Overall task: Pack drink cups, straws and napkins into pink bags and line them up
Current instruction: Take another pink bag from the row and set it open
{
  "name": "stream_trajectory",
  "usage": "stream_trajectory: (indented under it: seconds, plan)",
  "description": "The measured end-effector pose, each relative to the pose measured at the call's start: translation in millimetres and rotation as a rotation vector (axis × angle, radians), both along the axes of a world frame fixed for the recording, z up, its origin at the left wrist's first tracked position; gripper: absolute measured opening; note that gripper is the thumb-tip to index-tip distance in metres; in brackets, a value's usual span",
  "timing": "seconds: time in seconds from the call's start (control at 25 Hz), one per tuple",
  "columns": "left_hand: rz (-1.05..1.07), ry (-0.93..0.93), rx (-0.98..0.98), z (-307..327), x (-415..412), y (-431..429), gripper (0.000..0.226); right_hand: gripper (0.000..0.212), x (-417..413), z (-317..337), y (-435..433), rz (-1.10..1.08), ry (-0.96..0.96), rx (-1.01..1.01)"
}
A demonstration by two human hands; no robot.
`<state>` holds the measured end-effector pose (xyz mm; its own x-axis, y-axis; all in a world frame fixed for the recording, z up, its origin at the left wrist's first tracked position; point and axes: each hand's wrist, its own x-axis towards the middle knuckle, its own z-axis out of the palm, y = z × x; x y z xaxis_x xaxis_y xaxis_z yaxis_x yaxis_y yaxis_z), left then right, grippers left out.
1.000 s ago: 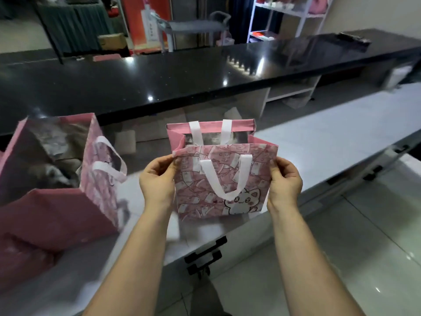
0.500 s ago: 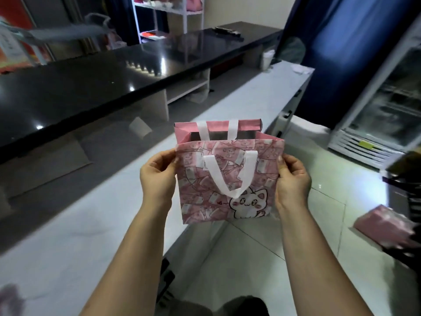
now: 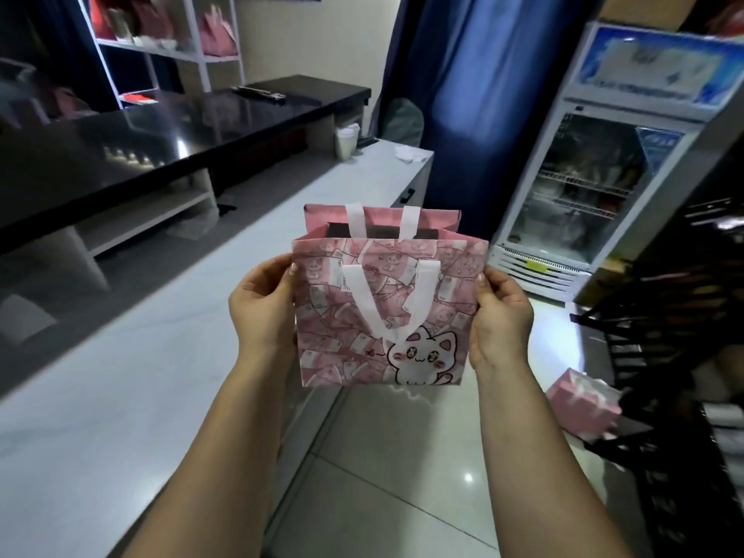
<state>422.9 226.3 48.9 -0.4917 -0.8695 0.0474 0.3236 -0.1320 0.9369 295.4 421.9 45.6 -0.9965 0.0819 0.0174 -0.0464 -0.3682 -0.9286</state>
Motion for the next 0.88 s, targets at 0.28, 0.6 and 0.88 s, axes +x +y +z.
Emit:
stream_trajectory:
  seconds: [0.28, 0.6, 0.88]
  plan:
    - [-0.069, -0.129, 0.014, -28.8, -121.1, 6.4, 0.009, 0.020, -102.5, -44.5, 14.7, -0.096, -0.094, 0.038]
    - [-0.136, -0.137, 0.040, -42.4, -309.9, -74.0, 0.010, 0.019, -272.4, -55.6, -57.7, -0.143, -0.059, 0.061]
    - [-0.141, -0.054, 0.041, 3.9, -481.2, -170.6, 0.014, 0.022, -438.5, -3.0, -147.7, -0.127, 0.043, 0.045]
